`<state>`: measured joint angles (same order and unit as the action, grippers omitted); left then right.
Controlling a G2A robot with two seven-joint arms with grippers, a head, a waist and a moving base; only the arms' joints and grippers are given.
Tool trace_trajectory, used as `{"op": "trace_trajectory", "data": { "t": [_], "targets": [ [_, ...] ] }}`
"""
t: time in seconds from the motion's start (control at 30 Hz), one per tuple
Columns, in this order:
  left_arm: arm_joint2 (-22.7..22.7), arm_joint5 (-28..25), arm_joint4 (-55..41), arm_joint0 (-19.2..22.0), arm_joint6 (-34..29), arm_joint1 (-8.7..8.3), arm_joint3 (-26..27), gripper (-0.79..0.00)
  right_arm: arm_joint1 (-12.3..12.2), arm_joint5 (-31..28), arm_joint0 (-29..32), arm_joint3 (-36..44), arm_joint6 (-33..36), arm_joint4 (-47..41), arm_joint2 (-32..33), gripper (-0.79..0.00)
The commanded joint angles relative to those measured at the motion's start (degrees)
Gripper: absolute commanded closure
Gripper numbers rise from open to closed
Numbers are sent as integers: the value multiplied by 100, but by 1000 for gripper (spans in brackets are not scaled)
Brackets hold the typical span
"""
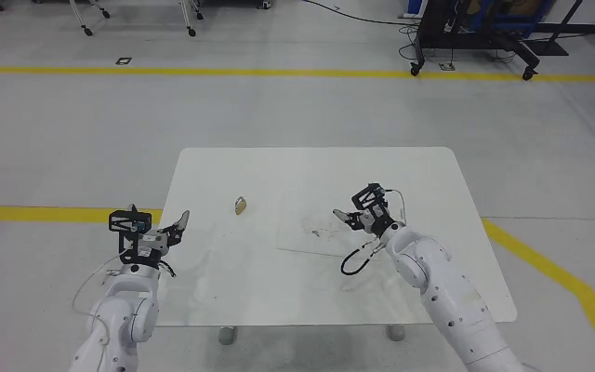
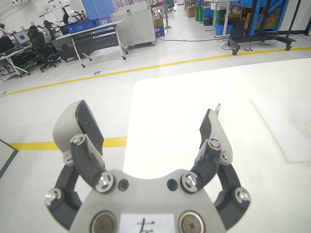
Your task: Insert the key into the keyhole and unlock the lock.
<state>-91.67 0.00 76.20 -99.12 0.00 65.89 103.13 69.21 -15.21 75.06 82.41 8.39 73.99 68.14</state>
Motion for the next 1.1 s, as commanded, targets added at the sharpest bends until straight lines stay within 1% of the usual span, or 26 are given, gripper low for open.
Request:
{"op": "trace_trajectory", "data": {
  "t": [0.0,0.1,0.23,0.33,0.4,0.43,0.57,0.6,0.67,0.7,0.77,0.97,1.0,1.07],
  "targets": [
    [0,0,0,0,0,0,0,-785,24,-140,-130,-165,22,-57,-110,-785],
    [0,0,0,0,0,0,0,-785,59,-486,-291,-443,5,-289,-240,-785],
    [0,0,0,0,0,0,0,-785,86,-1297,-498,-840,-142,-808,-323,-785],
    [0,0,0,0,0,0,0,-785,76,-1959,-629,-1055,-195,-850,-402,-785],
    [0,0,0,0,0,0,0,-785,63,-2340,-740,-1172,-76,-719,-481,-785],
    [0,0,0,0,0,0,0,-785,63,-2465,-784,-1249,35,-650,-543,-785],
    [0,0,0,0,0,0,0,-785,95,-2488,-976,-1450,288,-551,-723,-785],
    [0,0,0,0,0,0,0,-785,101,-2558,-1013,-1477,298,-520,-772,-677],
    [0,0,0,0,0,0,0,-785,105,-2740,-1095,-1540,301,-401,-864,-428],
    [0,0,0,0,0,0,0,-785,107,-2799,-1132,-1583,282,-359,-895,-400],
    [0,0,0,0,0,0,0,-785,114,-2893,-1199,-1657,255,-287,-963,-376],
    [0,0,0,0,0,0,0,-785,154,-2835,-1380,-1861,242,-44,-1169,-366],
    [0,0,0,0,0,0,0,-785,168,-2807,-1415,-1915,268,-43,-1209,-339],
    [0,0,0,0,0,0,0,-785,197,-2778,-1484,-2011,286,-59,-1286,-311]
  ]
}}
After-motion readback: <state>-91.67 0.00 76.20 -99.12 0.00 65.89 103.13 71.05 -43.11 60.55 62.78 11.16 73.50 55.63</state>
